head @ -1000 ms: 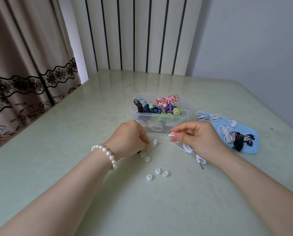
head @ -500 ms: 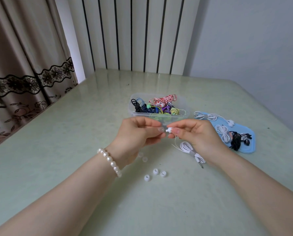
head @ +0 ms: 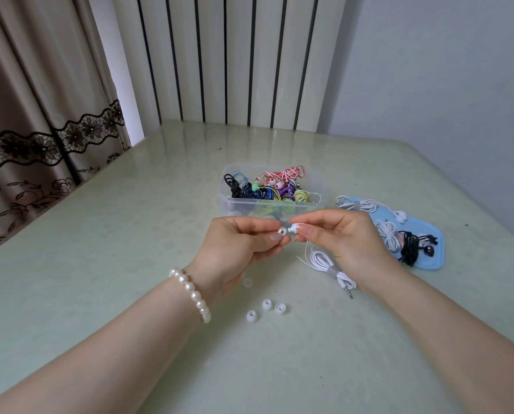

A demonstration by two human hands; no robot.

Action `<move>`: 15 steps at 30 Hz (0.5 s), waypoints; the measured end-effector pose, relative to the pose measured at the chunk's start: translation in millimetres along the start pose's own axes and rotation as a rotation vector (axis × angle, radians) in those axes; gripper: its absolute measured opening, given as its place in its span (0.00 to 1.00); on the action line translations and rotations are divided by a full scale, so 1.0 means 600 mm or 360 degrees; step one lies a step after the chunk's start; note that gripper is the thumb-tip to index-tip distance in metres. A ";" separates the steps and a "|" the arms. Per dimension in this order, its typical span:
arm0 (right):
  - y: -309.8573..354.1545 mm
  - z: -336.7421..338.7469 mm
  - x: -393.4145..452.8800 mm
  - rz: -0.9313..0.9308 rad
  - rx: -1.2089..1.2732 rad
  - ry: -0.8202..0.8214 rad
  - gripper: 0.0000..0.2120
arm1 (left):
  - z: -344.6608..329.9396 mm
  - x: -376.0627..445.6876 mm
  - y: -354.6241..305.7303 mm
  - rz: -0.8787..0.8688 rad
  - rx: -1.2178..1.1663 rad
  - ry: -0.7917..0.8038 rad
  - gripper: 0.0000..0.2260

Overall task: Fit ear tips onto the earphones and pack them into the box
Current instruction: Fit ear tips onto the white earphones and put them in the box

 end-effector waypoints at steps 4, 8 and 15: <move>0.002 -0.004 -0.001 0.0027 -0.0080 0.0032 0.12 | -0.002 -0.004 -0.001 -0.0017 0.0028 0.0025 0.08; -0.001 -0.004 -0.001 0.0037 -0.0172 -0.0011 0.12 | -0.003 -0.006 -0.002 -0.0026 0.0061 0.0026 0.07; -0.002 -0.005 -0.005 0.0036 -0.0252 -0.0004 0.12 | -0.004 -0.007 -0.001 -0.0051 0.0106 0.0011 0.08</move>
Point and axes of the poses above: each hand's wrist, its own x-axis towards the middle knuckle, its own z-axis out of the back of the hand, y = z × x, the point moved 2 cm from there along x, towards the middle knuckle, and after that the axes turned 4 degrees about -x, right-handed, at the moved point
